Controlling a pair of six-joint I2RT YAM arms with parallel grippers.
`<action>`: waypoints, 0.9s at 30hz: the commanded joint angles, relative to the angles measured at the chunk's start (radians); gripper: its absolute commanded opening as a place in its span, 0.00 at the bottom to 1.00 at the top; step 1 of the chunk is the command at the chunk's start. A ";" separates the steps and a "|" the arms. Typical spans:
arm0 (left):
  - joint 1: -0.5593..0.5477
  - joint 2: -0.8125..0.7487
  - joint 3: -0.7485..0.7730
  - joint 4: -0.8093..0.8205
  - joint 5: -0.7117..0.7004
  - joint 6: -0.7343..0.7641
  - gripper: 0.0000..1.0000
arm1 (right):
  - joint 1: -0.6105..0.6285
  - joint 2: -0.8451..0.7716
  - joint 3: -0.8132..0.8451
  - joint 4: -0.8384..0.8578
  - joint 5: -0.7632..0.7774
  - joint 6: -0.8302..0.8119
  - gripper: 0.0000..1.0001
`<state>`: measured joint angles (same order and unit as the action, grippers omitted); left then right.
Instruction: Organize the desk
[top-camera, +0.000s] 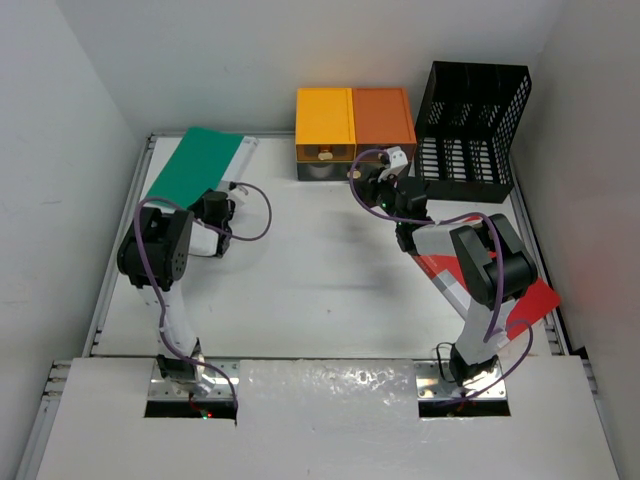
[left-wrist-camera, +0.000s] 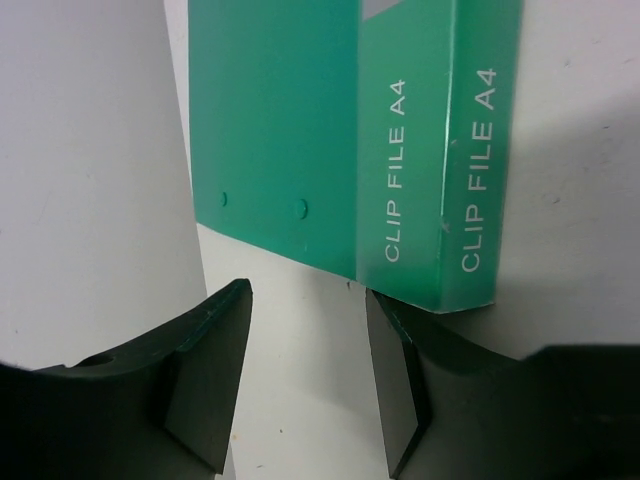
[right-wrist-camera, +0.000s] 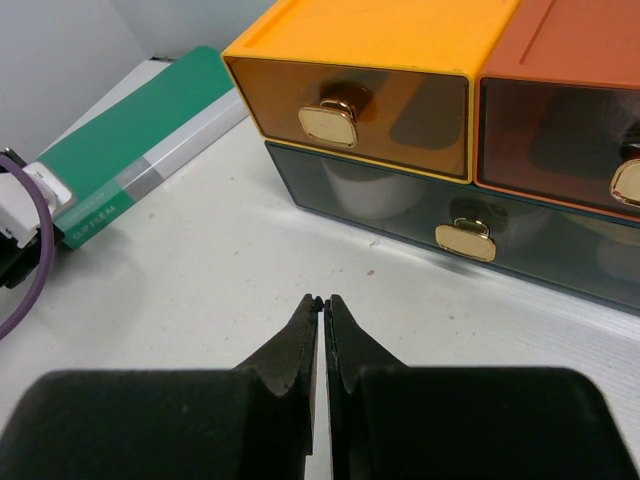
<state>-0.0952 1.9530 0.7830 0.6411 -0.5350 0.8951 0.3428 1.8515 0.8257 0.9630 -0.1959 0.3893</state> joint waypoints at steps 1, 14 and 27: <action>-0.018 -0.032 -0.004 0.048 0.043 -0.012 0.47 | 0.002 -0.038 0.023 0.036 -0.027 -0.001 0.04; -0.047 0.003 0.157 -0.087 -0.026 -0.108 0.46 | 0.004 -0.061 0.006 0.034 -0.034 -0.010 0.04; -0.052 0.055 0.207 -0.233 0.058 -0.088 0.36 | 0.002 -0.087 -0.013 0.010 -0.040 -0.036 0.06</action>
<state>-0.1371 2.0155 0.9745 0.4706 -0.5114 0.8112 0.3428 1.8122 0.8143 0.9543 -0.2161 0.3790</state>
